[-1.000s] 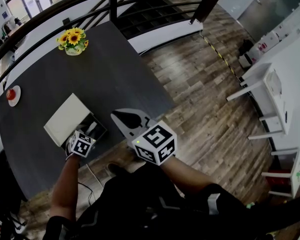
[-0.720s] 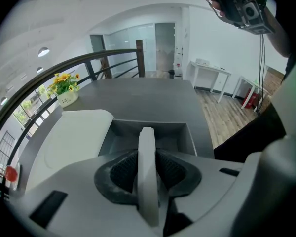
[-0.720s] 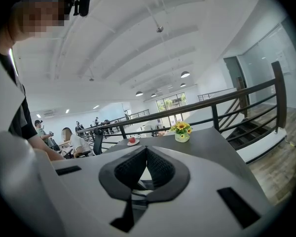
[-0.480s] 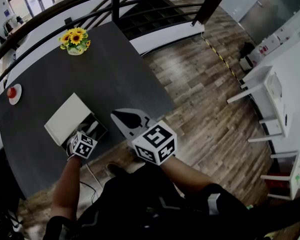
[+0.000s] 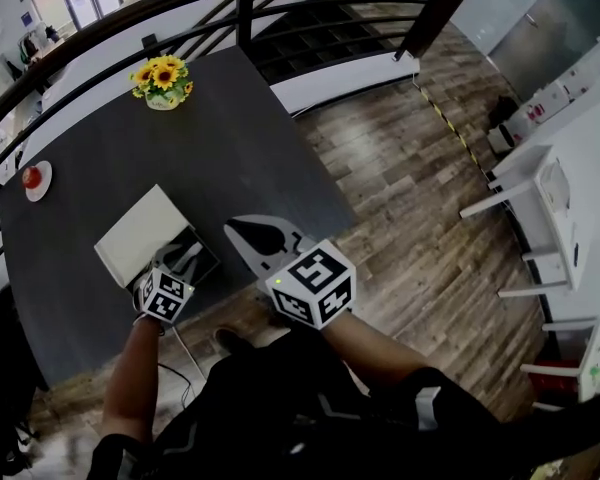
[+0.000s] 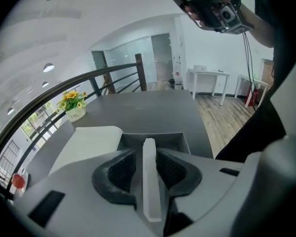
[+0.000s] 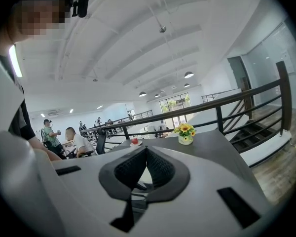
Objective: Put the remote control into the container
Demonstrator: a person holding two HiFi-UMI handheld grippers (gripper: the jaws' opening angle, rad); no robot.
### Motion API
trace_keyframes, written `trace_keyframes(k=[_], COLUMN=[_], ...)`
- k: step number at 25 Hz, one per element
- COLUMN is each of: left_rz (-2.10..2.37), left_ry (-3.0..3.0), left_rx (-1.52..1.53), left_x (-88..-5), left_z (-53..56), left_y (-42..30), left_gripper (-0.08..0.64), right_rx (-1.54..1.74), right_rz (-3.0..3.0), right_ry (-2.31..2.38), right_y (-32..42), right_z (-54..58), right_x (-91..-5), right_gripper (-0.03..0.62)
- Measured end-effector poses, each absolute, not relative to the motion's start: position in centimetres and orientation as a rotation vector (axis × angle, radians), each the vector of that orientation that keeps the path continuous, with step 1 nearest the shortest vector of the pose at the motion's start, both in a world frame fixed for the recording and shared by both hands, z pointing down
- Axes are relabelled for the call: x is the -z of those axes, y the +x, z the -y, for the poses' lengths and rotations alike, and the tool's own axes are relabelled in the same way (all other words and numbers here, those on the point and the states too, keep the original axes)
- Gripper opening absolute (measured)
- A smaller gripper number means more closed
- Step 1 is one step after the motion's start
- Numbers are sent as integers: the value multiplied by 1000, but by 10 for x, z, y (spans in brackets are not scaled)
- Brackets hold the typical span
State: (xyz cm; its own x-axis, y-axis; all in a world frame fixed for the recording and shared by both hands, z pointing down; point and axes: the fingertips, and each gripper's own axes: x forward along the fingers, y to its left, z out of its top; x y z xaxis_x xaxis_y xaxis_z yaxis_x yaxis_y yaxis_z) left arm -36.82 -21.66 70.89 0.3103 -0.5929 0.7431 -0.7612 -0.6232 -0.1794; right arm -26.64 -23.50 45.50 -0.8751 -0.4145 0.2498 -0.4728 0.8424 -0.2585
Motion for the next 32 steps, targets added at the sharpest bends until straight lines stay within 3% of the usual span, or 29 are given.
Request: trace_keyframes(k=[16,27,32], left_rz=[1490,1863,1999], left_ry=[2344,2314,2308], left_rx=[-988,-320,-183], left_x=[-641,-493,-442], left_z=[206,185,166], left_y=[-380,-414,-424], left_gripper=[112,112,110], right_rx=[-435,-388,-370], right_rz=[2907,2966,2985], right_ry=[534,435,392], right_y=[-285,-302,-308], right_z=[228,216,208], right_x=[-436,-417,-408], right_gripper=[2,2,2])
